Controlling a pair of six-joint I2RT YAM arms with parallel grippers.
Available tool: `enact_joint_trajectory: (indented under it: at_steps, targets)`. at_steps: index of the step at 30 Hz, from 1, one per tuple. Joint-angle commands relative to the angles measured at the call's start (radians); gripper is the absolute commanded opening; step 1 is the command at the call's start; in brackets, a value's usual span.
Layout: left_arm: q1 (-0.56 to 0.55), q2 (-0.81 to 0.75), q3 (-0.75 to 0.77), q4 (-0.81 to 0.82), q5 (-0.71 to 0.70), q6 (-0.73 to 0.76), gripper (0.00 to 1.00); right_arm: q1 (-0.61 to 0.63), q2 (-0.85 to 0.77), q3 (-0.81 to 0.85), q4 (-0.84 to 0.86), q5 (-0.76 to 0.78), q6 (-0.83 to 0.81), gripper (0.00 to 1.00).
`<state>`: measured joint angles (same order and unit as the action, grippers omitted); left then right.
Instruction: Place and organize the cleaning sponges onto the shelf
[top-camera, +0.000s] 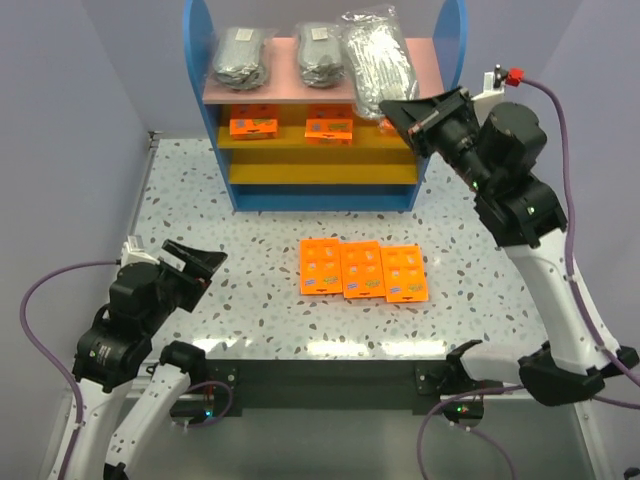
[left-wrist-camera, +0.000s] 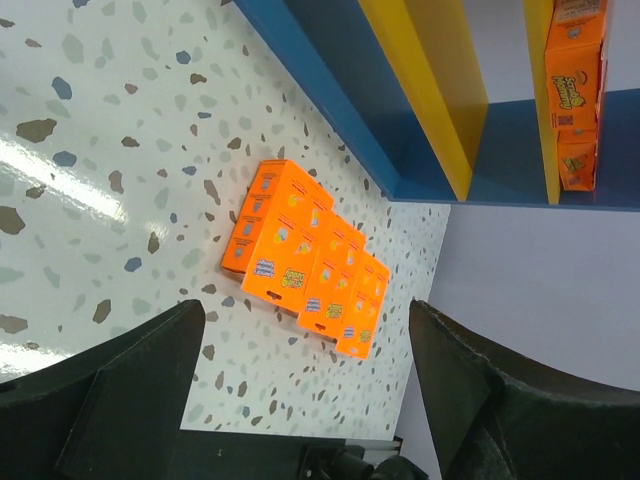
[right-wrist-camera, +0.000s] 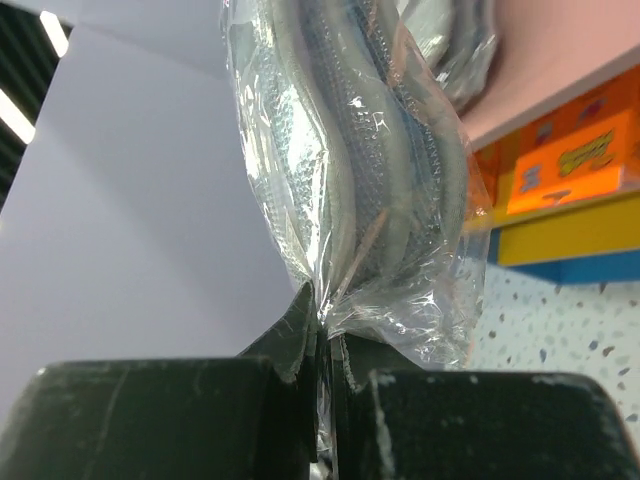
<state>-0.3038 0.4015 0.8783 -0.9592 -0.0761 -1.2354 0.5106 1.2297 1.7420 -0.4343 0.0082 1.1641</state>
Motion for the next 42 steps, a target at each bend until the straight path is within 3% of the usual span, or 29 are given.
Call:
enact_joint_trajectory:
  at_steps: [1, 5, 13, 28, 31, 32, 35, 42]
  targets:
    - [-0.004, 0.002, -0.013, 0.054, 0.033, 0.022, 0.88, -0.098, 0.094, 0.118, -0.05, -0.007, -0.006, 0.0]
    - [-0.004, -0.006, -0.018, 0.056, 0.045, 0.019, 0.88, -0.175, 0.189, 0.203, -0.046, -0.085, 0.009, 0.0]
    - [-0.004, -0.016, -0.035, 0.059, 0.071, 0.02, 0.89, -0.251, 0.247, 0.2, 0.016, -0.059, 0.022, 0.0]
    - [-0.004, -0.007, -0.078, 0.085, 0.139, 0.027, 0.92, -0.267, 0.364, 0.258, -0.003, 0.008, 0.054, 0.01]
    - [-0.006, -0.006, -0.076, 0.086, 0.144, 0.028, 0.93, -0.268, 0.373, 0.263, 0.011, 0.012, 0.054, 0.15]
    - [-0.005, -0.006, -0.076, 0.089, 0.144, 0.028, 0.93, -0.268, 0.373, 0.264, 0.015, 0.009, 0.054, 0.28]
    - [-0.006, -0.004, -0.078, 0.099, 0.15, 0.033, 0.95, -0.268, 0.369, 0.263, 0.029, 0.003, 0.049, 0.47]
    - [-0.004, 0.025, -0.091, 0.138, 0.173, 0.051, 0.98, -0.268, 0.268, 0.203, 0.086, -0.051, 0.029, 0.66]
